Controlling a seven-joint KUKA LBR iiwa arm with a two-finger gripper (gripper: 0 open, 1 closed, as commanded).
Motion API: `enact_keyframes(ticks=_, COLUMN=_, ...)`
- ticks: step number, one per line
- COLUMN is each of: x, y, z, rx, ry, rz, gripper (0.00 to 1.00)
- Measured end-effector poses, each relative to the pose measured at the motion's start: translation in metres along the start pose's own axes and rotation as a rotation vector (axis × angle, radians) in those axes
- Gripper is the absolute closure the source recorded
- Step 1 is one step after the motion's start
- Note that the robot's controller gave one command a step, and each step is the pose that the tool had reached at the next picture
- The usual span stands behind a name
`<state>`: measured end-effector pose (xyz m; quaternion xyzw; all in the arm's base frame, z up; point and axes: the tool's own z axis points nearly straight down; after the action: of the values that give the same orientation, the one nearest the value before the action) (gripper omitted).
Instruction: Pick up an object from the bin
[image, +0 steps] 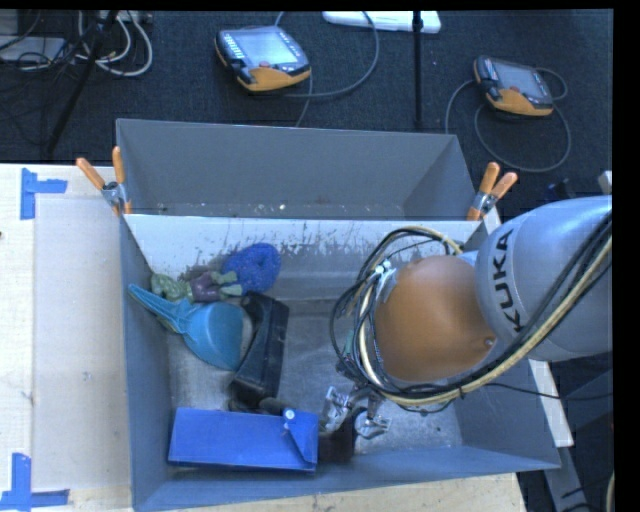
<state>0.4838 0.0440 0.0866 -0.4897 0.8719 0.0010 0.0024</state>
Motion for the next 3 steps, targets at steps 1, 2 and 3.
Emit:
enact_keyframes(ticks=1, x=0.001, y=0.001, z=-0.01, rx=-0.002, ry=0.004, rz=-0.001, gripper=1.0)
enact_keyframes(ticks=2, x=0.001, y=0.001, z=-0.02, rx=-0.003, ry=0.005, rz=0.001, gripper=1.0)
enact_keyframes(ticks=3, x=0.0, y=0.001, z=-0.029, rx=-0.001, ry=0.005, rz=0.002, gripper=1.0)
